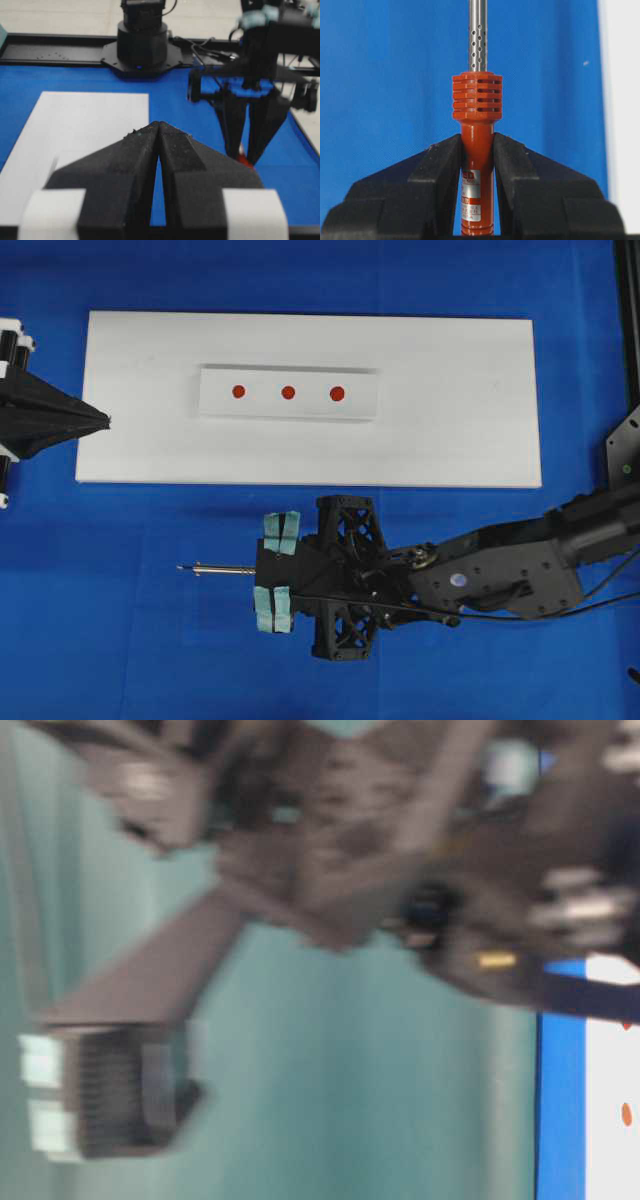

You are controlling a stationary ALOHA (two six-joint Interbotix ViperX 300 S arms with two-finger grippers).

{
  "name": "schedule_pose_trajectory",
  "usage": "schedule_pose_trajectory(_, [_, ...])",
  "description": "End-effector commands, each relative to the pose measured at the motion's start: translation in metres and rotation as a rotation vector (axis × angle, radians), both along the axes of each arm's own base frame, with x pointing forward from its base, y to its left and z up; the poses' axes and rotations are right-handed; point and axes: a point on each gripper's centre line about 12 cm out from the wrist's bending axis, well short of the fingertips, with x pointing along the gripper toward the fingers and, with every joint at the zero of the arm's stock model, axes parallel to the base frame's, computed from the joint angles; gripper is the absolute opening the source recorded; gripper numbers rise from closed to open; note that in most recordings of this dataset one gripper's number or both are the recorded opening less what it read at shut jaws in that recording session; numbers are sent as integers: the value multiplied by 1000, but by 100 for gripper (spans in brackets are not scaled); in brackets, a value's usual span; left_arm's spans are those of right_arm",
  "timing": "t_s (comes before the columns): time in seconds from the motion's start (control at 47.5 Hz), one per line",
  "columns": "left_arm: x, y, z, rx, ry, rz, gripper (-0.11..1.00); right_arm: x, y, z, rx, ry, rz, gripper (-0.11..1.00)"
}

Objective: Touch the tip of the soldering iron to the mark.
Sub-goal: 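Carry the iron down to its original spot in front of the board, then lower the iron onto the table and open the right gripper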

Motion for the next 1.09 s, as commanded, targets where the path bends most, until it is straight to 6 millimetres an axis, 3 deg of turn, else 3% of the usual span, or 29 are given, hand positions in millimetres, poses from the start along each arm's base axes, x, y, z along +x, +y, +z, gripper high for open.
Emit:
schedule_pose_trajectory(0.0, [2, -1, 4, -1, -12, -5, 0, 4, 0, -2, 32, -53, 17, 6])
schedule_pose_trajectory(0.273, [2, -1, 4, 2, -12, -5, 0, 11, 0, -46, 95, -94, 65, 6])
schedule_pose_trajectory(0.442, [2, -1, 4, 1, -12, -4, 0, 12, 2, -64, 96, -80, 80, 6])
schedule_pose_trajectory(1.073, [1, -1, 5, 1, -15, -4, 0, 13, 3, -65, 106, -92, 88, 7])
